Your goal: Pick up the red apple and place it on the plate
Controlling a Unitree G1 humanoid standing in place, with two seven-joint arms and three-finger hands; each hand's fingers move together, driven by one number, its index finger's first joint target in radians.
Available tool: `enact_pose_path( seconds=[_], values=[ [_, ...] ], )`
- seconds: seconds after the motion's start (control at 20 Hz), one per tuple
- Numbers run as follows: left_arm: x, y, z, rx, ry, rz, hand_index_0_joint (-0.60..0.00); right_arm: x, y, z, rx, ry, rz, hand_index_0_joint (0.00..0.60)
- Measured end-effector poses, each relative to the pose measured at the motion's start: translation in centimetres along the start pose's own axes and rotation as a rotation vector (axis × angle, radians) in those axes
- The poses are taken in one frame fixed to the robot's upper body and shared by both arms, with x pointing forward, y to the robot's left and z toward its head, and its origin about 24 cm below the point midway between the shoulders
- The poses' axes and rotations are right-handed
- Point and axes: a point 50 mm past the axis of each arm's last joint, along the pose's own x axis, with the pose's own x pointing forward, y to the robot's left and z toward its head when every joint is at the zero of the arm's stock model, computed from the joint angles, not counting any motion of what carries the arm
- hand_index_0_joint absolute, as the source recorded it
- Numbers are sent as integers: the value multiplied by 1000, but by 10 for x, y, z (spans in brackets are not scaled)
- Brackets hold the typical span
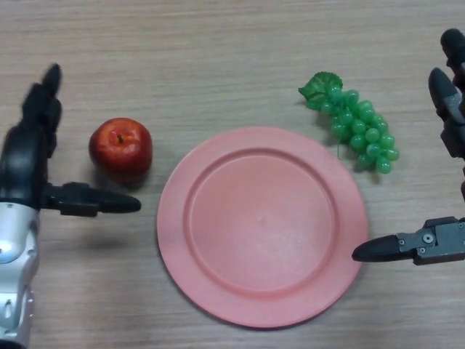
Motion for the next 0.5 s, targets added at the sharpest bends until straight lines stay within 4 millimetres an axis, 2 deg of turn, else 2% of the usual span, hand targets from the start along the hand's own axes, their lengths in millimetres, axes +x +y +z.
enact_pose_path(
  seconds=[0.1,0.2,0.35,0.45,0.5],
  values=[
    [5,-2,-1,2,5,-4,0,-1,0,-1,3,7,-1,0],
    [8,-3,-3,75,12,-12,0,-2,0,-2,60,39,-5,0],
    [13,-7,-11,67,26,-23,0,-2,0,-1,120,40,-7,0],
    [16,-13,-11,52,-5,-35,0,-1,-1,-7,125,65,-11,0],
    [17,-16,-10,52,-26,-44,-100,-1,-1,-10,126,78,-12,0]
  ],
)
